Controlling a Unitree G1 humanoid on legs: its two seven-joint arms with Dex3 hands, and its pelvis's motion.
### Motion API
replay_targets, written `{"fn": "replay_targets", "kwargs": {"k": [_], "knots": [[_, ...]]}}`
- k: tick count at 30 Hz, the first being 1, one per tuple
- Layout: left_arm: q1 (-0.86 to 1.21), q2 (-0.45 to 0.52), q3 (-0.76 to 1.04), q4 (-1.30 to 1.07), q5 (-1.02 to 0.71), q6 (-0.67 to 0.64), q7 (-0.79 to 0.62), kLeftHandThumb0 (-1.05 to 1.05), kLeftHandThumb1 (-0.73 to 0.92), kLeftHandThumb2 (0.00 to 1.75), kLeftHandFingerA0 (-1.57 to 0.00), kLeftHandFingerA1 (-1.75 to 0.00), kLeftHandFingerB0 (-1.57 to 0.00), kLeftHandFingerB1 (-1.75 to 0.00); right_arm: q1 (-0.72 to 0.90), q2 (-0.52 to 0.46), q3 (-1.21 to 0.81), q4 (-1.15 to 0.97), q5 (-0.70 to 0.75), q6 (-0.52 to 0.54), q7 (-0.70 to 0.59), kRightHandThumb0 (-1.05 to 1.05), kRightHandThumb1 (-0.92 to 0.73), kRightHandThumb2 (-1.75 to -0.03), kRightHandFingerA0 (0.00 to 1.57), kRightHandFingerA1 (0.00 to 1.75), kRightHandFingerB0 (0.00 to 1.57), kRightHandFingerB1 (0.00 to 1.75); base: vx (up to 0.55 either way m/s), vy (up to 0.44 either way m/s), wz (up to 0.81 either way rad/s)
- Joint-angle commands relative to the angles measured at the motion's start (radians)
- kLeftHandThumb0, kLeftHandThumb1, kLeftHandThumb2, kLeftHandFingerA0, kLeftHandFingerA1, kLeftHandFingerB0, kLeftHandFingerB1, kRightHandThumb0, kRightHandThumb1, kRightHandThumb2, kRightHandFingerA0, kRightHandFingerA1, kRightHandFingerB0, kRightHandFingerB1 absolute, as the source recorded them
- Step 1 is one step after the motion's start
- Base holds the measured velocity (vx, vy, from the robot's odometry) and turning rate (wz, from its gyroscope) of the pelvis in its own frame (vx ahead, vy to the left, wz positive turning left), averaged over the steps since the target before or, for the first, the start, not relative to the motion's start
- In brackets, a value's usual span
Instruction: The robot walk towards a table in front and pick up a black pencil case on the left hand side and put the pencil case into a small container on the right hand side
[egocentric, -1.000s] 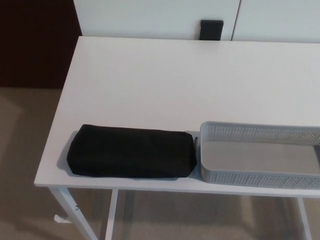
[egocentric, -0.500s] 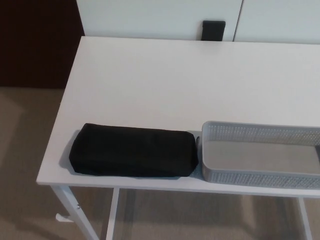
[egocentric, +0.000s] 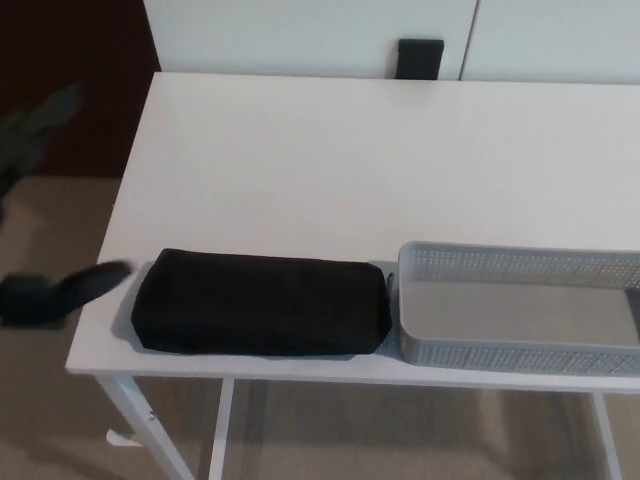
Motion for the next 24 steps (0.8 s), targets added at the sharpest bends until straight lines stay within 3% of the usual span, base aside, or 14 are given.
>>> {"fn": "replay_targets", "kwargs": {"k": [1,5,6,9,10,16,17,18,19,20,24], "knots": [[-0.303,0.133,-0.371,-0.101,0.503,0.190,-0.258,-0.53,0.37,0.69,0.00,-0.05,-0.09,-0.20,-0.009,-0.035,-0.006,-0.026,-0.002,0.023,-0.015,-0.40,-0.45,-0.69,0.54,0.54,0.41,0.48,0.00,0.000,0.00],[-0.344,0.141,-0.449,-0.049,0.548,0.208,-0.292,-0.57,0.38,0.71,0.00,-0.06,-0.07,-0.16,-0.004,-0.041,0.005,-0.026,-0.017,0.014,-0.020,-0.41,-0.45,-0.70,0.52,0.53,0.41,0.48,0.00,0.000,0.00],[-0.352,0.145,-0.470,-0.033,0.556,0.211,-0.304,-0.58,0.38,0.72,0.00,-0.06,-0.05,-0.12,-0.002,-0.038,0.001,-0.020,-0.012,0.011,-0.019,-0.34,-0.54,-0.56,0.59,0.46,0.46,0.40,0.00,0.000,0.00],[-0.378,0.156,-0.522,-0.010,0.582,0.260,-0.360,-0.63,0.40,0.72,0.00,0.00,0.00,-0.02,-0.001,-0.040,0.005,-0.016,-0.018,0.009,-0.020,-0.35,-0.53,-0.56,0.57,0.46,0.45,0.40,0.00,0.000,0.00],[-0.391,0.163,-0.544,-0.002,0.585,0.290,-0.391,-0.62,0.39,0.72,0.00,0.00,0.00,-0.03,-0.001,-0.041,0.008,-0.015,-0.022,0.006,-0.024,-0.44,-0.44,-0.71,0.54,0.55,0.41,0.49,0.00,0.000,0.00],[-0.450,0.201,-0.618,0.023,0.582,0.375,-0.490,-0.62,0.39,0.74,0.00,-0.01,0.00,-0.05,0.000,-0.041,0.006,-0.018,-0.020,0.008,-0.020,-0.42,-0.44,-0.72,0.53,0.55,0.39,0.48,0.00,0.000,0.00],[-0.454,0.207,-0.628,0.025,0.590,0.383,-0.502,-0.61,0.39,0.75,0.00,-0.03,0.00,-0.05,0.000,-0.043,0.007,-0.019,-0.024,0.009,-0.024,-0.35,-0.53,-0.56,0.59,0.46,0.45,0.39,0.00,0.000,0.00],[-0.469,0.214,-0.644,0.031,0.593,0.400,-0.526,-0.62,0.39,0.75,0.00,-0.02,0.00,-0.04,-0.001,-0.045,0.009,-0.019,-0.028,0.003,-0.026,-0.43,-0.44,-0.71,0.54,0.55,0.41,0.49,0.00,0.000,0.00],[-0.475,0.218,-0.651,0.032,0.594,0.406,-0.533,-0.62,0.40,0.76,0.00,-0.03,0.00,-0.04,-0.003,-0.045,0.009,-0.015,-0.028,0.000,-0.024,-0.36,-0.53,-0.55,0.59,0.46,0.46,0.40,0.00,0.000,0.00],[-0.484,0.225,-0.660,0.032,0.596,0.413,-0.548,-0.63,0.40,0.76,0.00,-0.02,0.00,-0.03,-0.007,-0.046,0.006,-0.010,-0.024,-0.001,-0.019,-0.43,-0.44,-0.71,0.53,0.55,0.40,0.48,0.00,0.000,0.00],[-0.530,0.242,-0.695,0.042,0.584,0.457,-0.618,-0.65,0.40,0.76,0.00,-0.03,0.00,-0.01,-0.007,-0.047,0.003,-0.008,-0.025,-0.002,-0.021,-0.43,-0.44,-0.71,0.54,0.55,0.40,0.49,0.00,0.000,0.00]]}}
